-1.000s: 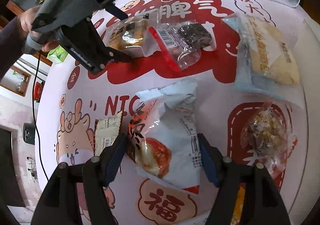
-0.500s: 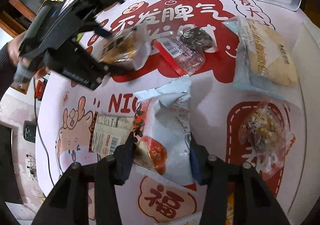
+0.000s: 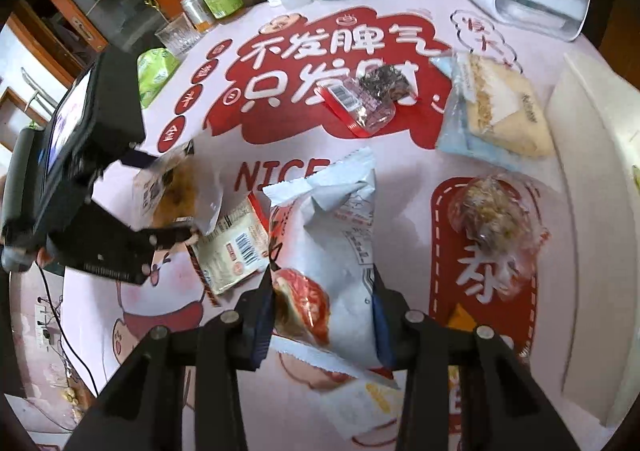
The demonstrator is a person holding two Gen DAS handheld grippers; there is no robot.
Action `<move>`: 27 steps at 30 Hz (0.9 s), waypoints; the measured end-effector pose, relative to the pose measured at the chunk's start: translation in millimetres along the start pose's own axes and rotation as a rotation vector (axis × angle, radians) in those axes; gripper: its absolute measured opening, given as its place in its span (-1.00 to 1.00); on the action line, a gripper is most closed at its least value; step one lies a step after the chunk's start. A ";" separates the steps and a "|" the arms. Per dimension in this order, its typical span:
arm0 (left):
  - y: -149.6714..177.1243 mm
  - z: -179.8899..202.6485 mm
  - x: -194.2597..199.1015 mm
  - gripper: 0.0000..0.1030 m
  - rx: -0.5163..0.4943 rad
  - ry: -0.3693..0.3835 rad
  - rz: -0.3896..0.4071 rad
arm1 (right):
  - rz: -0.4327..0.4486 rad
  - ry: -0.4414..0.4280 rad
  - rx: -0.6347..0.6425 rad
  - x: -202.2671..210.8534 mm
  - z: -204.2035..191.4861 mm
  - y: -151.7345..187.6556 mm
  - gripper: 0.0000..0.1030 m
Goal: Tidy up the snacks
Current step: 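Carry both bags over the white tray and open both grippers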
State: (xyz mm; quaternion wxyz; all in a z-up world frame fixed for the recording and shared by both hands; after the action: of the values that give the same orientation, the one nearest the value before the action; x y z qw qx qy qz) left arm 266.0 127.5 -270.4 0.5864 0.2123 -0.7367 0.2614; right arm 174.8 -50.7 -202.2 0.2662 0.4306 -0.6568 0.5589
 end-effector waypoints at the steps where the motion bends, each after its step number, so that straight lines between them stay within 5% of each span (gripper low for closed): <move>1: 5.1 2.7 6.9 0.56 0.008 -0.008 0.007 | 0.007 0.003 0.005 4.7 -1.0 -0.3 -0.21; 8: -5.2 24.6 68.8 0.56 0.065 -0.011 0.107 | 0.078 0.037 0.053 56.6 -1.0 3.6 -0.21; 14: -36.2 89.8 137.3 0.57 0.068 -0.029 0.213 | 0.163 0.048 0.053 105.4 28.8 3.8 -0.21; 19: -76.9 152.9 189.1 0.57 0.117 -0.037 0.296 | 0.222 0.028 0.053 145.6 80.7 7.3 -0.21; 27: -172.4 233.0 199.7 0.57 0.282 -0.012 0.333 | 0.257 0.046 0.066 197.9 201.3 12.8 -0.21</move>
State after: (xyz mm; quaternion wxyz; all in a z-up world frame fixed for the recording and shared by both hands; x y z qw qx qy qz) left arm 153.0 -154.9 -93.1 0.4951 0.1693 -0.7213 0.4539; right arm 93.7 -297.6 -91.2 0.1928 0.3385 -0.6815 0.6195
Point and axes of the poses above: each gripper's, at about its wrist camera, not at the fingertips, and x roughly against the way its jaws point, z to its right, y to its underside, the point moved 4 cm from there along -x, roughly the way its jaws point, and after that the axes turned 10 degrees about z, right-handed, at the moved point
